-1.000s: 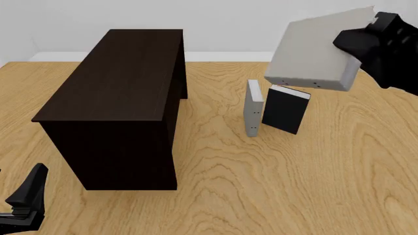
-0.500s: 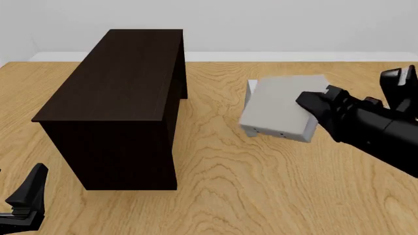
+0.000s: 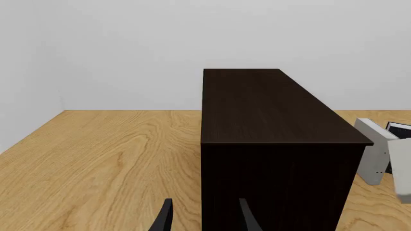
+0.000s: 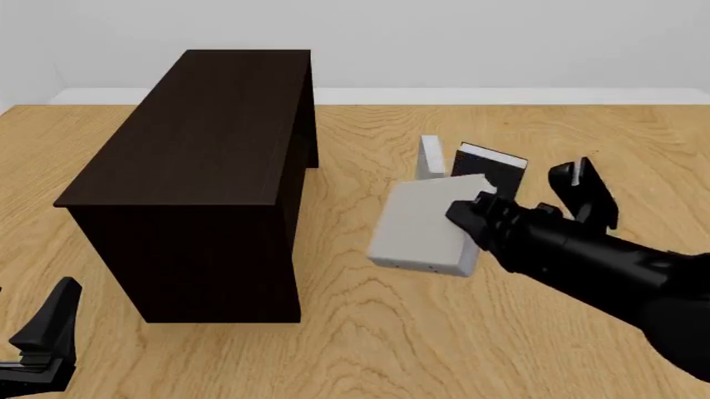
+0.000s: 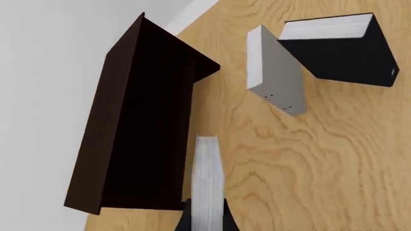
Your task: Pick up the book on the right and place it under the cabinet shelf.
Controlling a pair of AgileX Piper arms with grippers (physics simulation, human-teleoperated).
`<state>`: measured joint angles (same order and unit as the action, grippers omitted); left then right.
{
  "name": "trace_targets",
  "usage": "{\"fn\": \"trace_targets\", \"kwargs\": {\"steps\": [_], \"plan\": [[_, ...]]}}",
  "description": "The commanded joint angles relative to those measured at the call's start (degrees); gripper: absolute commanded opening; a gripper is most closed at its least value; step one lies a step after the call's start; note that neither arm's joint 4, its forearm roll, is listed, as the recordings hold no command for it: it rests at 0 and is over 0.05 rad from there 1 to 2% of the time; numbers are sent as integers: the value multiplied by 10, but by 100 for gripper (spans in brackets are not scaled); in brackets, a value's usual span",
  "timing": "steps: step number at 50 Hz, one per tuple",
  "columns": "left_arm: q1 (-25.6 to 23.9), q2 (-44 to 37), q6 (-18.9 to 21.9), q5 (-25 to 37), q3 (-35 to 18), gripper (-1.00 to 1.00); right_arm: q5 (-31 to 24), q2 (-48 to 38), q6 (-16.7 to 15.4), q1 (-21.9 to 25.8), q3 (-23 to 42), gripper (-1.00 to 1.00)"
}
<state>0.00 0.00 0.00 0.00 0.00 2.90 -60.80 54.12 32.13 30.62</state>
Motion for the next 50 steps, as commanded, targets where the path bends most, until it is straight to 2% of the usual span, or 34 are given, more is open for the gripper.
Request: {"fn": "trace_targets", "kwargs": {"steps": [1, 3, 9, 19, 31, 40, 50], "plan": [[0, 0, 0, 0, 0, 100, 66, -57, 27, 23, -20, -100], [0, 0, 0, 0, 0, 100, 84, -63, 35, 30, -29, -100], [0, 0, 0, 0, 0, 100, 109, -83, 34, 29, -31, -100], [0, 0, 0, 0, 0, 100, 236, -167, 60, 26, -65, -100], [0, 0, 0, 0, 0, 100, 299, -213, 71, 42, -59, -100], [0, 0, 0, 0, 0, 100, 321, -224, 68, 50, -38, -100], [0, 0, 0, 0, 0, 100, 356, -292, 66, 56, 4, -100]]}}
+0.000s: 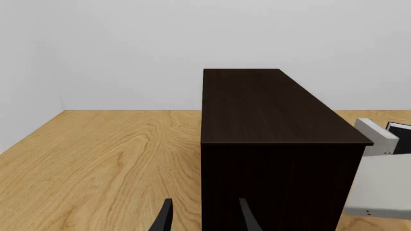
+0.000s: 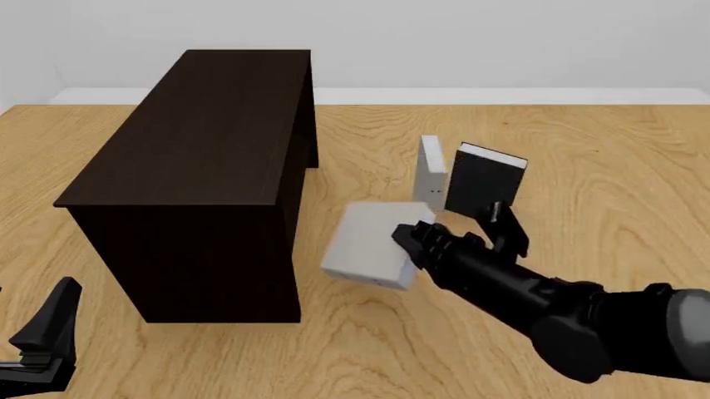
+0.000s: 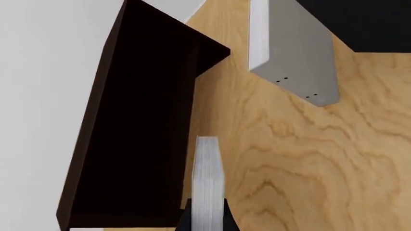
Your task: Pick up the book on the right and place it under the cabinet shelf.
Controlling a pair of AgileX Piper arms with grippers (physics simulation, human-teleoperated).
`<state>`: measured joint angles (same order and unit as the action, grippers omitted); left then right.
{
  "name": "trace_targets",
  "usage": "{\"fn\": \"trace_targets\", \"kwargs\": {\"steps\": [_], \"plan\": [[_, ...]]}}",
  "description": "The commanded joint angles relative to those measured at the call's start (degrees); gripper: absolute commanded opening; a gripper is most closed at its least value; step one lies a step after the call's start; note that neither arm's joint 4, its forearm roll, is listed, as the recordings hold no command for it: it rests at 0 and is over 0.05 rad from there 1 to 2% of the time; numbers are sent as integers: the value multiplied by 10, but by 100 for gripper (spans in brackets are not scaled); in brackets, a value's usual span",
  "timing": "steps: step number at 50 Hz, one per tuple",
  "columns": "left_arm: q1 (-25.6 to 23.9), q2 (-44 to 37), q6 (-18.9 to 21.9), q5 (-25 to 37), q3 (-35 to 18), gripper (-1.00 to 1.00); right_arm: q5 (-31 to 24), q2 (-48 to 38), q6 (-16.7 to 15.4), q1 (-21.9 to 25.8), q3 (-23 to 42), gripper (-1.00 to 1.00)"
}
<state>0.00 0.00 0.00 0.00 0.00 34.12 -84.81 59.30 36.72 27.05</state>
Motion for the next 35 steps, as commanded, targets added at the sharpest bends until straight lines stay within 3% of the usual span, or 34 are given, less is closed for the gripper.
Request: {"fn": "trace_targets", "kwargs": {"steps": [1, 35], "plan": [[0, 0, 0, 0, 0, 100, 43, -54, 13, 12, 41, -100], [0, 0, 0, 0, 0, 100, 93, -179, 14, 30, 123, -100]]}}
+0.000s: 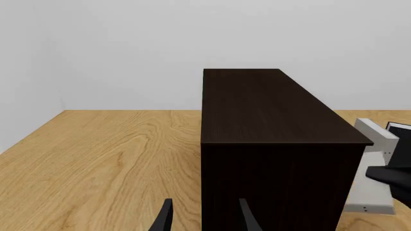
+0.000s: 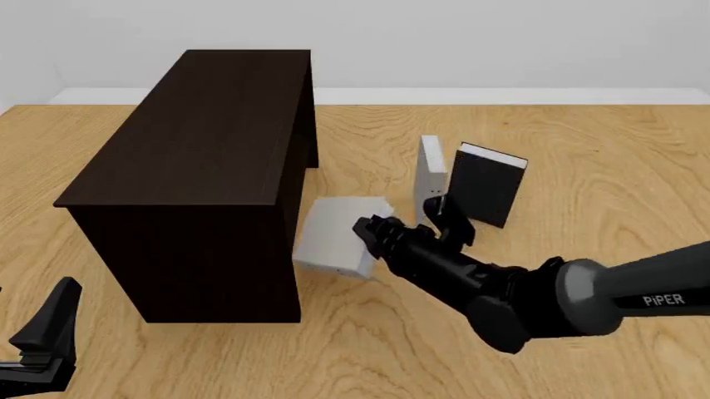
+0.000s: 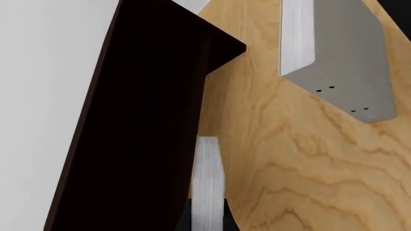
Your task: Pick up the book on the right and place it under the cabinet shelf.
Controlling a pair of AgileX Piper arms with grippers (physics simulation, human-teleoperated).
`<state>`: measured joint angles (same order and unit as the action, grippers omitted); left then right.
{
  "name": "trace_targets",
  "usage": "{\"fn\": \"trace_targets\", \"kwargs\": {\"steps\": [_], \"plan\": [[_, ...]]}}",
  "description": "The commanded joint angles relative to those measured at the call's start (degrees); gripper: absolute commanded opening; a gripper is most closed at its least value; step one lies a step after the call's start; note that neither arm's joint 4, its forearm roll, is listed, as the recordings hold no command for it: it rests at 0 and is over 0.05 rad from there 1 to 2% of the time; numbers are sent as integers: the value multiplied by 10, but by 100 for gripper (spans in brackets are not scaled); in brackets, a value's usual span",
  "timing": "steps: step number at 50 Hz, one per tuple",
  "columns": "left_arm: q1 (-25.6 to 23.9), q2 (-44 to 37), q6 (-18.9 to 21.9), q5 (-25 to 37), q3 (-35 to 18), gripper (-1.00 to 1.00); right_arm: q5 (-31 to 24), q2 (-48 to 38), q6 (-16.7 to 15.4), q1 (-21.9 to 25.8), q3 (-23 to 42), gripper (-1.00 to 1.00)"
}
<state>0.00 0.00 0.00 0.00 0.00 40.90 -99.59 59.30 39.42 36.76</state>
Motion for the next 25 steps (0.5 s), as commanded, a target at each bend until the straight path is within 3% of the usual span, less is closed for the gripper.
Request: {"fn": "trace_targets", "kwargs": {"steps": [1, 25], "plan": [[0, 0, 0, 0, 0, 100, 28, -34, 15, 4, 26, -100], [0, 0, 0, 0, 0, 100, 76, -89, 34, 5, 31, -100]]}}
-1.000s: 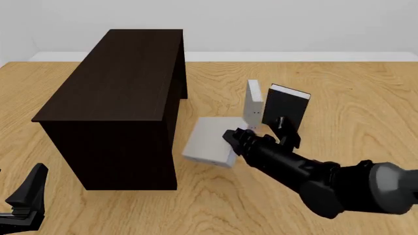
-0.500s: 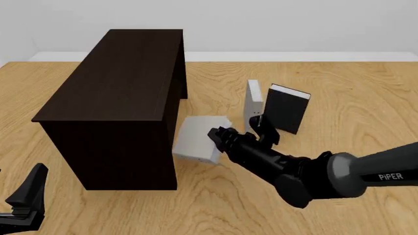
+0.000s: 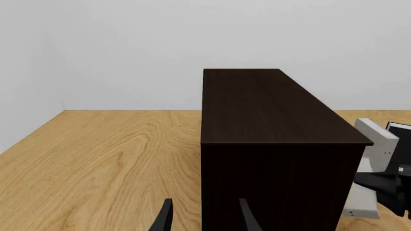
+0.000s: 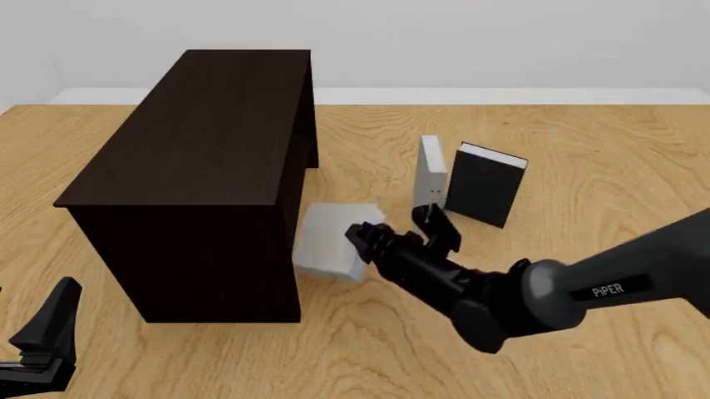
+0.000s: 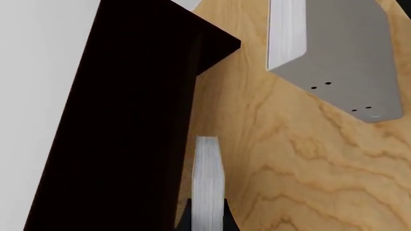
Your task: Pick up the book on the right and place it under the cabinet shelf.
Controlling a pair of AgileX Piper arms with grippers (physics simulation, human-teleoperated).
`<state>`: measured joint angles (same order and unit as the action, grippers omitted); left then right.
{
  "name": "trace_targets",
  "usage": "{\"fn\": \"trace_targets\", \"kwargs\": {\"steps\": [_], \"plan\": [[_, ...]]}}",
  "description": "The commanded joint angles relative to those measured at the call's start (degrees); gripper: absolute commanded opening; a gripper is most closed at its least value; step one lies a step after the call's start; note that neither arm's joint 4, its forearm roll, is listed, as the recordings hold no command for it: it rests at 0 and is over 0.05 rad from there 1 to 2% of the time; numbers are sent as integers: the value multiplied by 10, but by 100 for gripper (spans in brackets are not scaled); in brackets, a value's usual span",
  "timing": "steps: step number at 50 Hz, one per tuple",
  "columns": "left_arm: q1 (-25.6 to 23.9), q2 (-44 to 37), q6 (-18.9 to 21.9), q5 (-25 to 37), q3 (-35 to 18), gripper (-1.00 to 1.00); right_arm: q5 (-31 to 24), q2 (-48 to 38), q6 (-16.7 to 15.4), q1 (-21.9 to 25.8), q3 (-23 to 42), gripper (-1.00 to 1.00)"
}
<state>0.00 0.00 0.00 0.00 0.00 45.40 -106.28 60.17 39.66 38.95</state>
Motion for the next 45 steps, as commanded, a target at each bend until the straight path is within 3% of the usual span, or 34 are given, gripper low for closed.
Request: {"fn": "trace_targets", "kwargs": {"steps": [1, 17, 45], "plan": [[0, 0, 0, 0, 0, 100, 34, -21, 24, 4, 7, -100], [0, 0, 0, 0, 0, 100, 85, -30, 33, 14, -26, -100], [0, 0, 0, 0, 0, 100, 34, -88, 19, 32, 102, -100]]}}
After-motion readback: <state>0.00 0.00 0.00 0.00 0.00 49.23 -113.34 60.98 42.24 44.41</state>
